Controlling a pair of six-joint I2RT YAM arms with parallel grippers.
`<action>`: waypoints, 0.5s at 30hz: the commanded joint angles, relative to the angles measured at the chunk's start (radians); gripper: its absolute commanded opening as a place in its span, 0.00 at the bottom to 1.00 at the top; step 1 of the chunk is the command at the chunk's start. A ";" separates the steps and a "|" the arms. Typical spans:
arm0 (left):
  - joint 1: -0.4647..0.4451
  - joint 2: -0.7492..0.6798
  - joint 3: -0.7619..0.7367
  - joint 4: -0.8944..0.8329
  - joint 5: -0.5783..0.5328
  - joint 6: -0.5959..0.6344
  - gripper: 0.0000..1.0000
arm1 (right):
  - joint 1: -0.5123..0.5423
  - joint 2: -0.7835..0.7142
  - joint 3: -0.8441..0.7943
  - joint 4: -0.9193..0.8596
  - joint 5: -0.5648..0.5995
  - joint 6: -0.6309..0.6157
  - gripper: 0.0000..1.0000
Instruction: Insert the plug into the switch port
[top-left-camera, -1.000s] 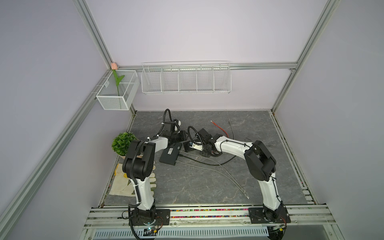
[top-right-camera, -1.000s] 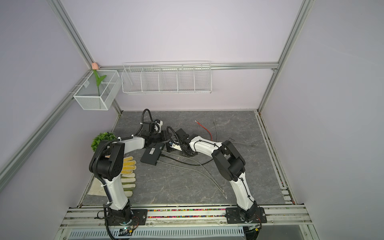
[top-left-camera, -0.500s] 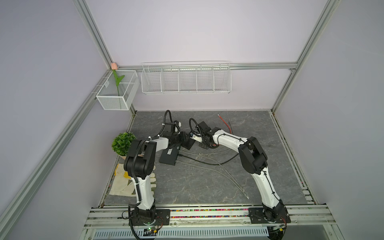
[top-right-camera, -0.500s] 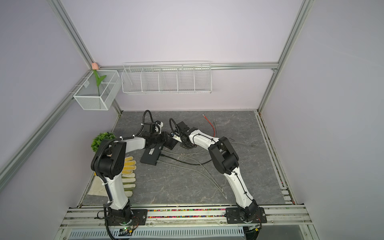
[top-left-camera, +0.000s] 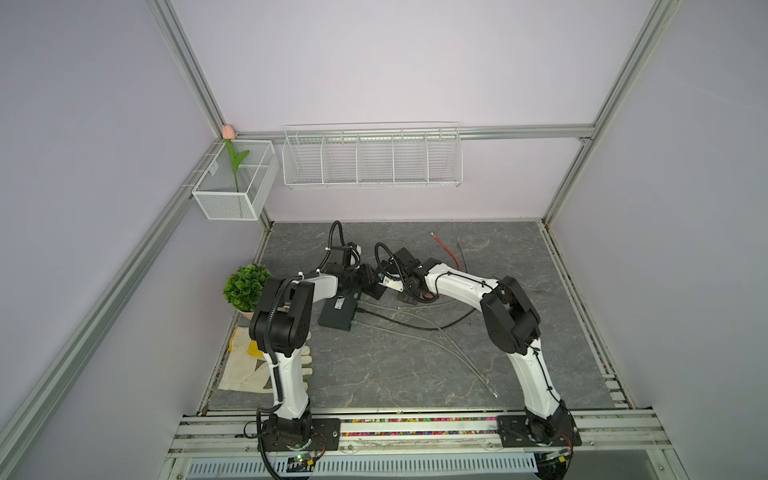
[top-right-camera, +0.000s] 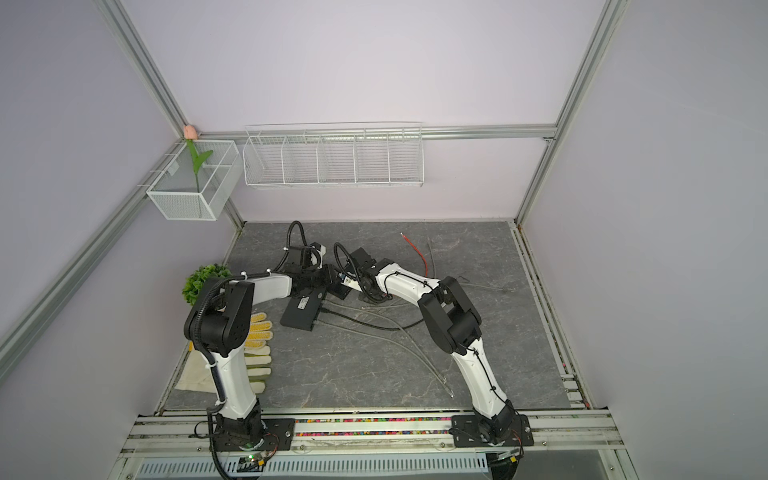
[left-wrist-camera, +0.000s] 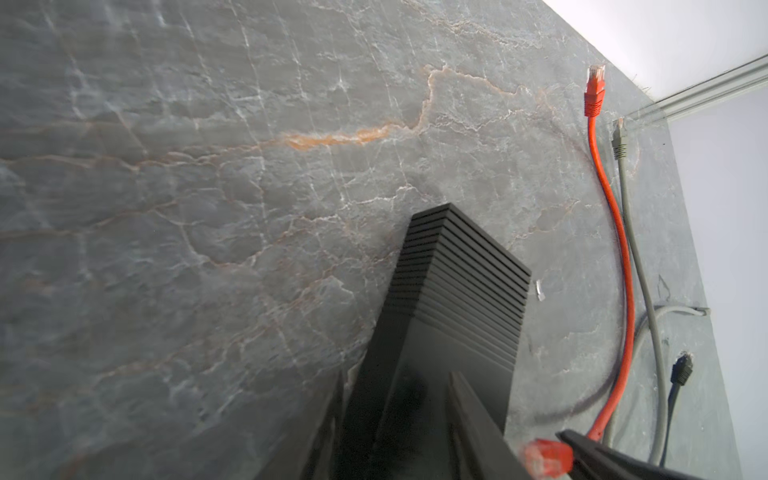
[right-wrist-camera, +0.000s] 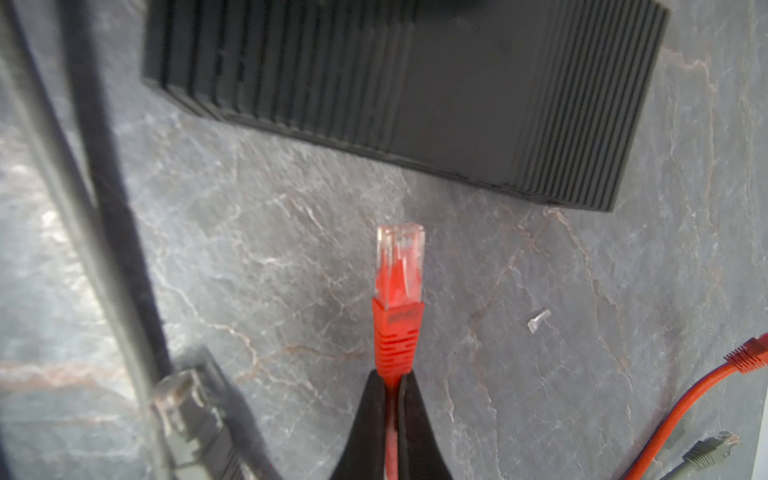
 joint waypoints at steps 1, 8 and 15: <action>-0.015 0.021 0.017 -0.015 -0.006 0.006 0.42 | 0.007 -0.007 0.019 -0.029 -0.011 -0.016 0.07; -0.043 0.009 -0.047 0.061 0.016 -0.045 0.42 | 0.009 -0.019 0.016 -0.046 -0.017 -0.018 0.07; -0.052 0.011 -0.062 0.078 0.009 -0.058 0.42 | 0.015 -0.012 0.019 -0.059 -0.008 -0.022 0.07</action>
